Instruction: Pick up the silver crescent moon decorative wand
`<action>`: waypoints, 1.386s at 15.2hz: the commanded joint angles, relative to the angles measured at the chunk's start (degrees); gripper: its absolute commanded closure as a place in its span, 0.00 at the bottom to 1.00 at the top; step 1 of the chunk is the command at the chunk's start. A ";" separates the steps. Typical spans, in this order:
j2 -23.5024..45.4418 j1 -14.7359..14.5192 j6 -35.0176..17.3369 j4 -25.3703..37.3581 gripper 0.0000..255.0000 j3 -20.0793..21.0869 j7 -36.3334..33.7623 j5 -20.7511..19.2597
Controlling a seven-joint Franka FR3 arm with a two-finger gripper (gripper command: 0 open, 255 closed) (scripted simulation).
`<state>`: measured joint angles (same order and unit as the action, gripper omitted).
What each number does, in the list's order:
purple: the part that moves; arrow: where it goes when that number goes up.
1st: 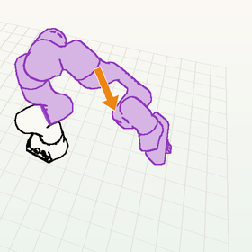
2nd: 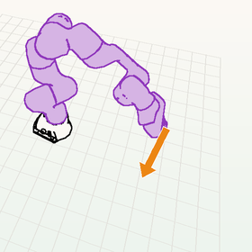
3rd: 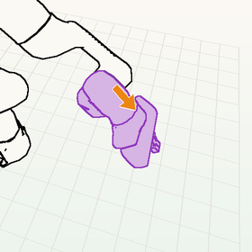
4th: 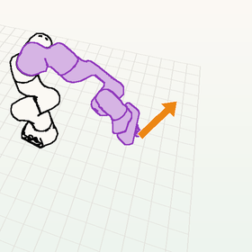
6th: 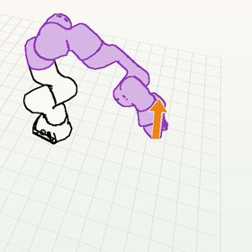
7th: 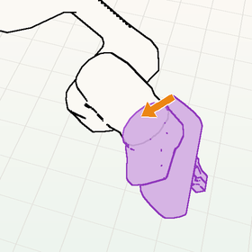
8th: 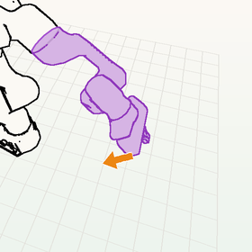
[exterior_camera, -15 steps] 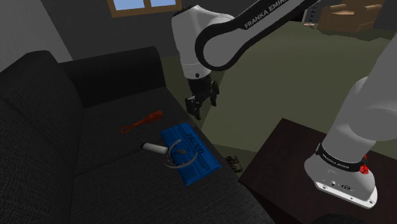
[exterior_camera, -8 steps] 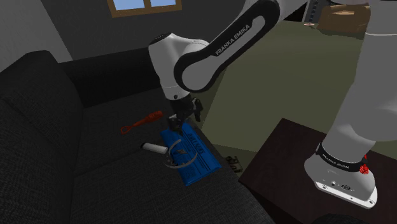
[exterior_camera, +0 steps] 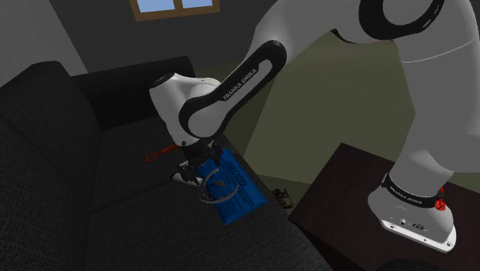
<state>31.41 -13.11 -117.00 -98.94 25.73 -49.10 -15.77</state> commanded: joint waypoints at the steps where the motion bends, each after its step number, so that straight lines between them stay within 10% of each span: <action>1: 4.97 -1.90 0.39 4.88 0.00 -0.83 -1.14 -1.19; 12: 12.75 -4.38 -2.30 9.56 0.00 -2.57 -2.52 -3.18; 13: 12.71 -4.33 -2.27 9.56 1.00 -2.58 -2.45 -3.17; 21: 12.72 -4.32 -2.22 9.61 1.00 -2.57 -2.44 -3.16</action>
<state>44.13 -17.44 -119.23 -89.33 23.16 -51.54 -18.93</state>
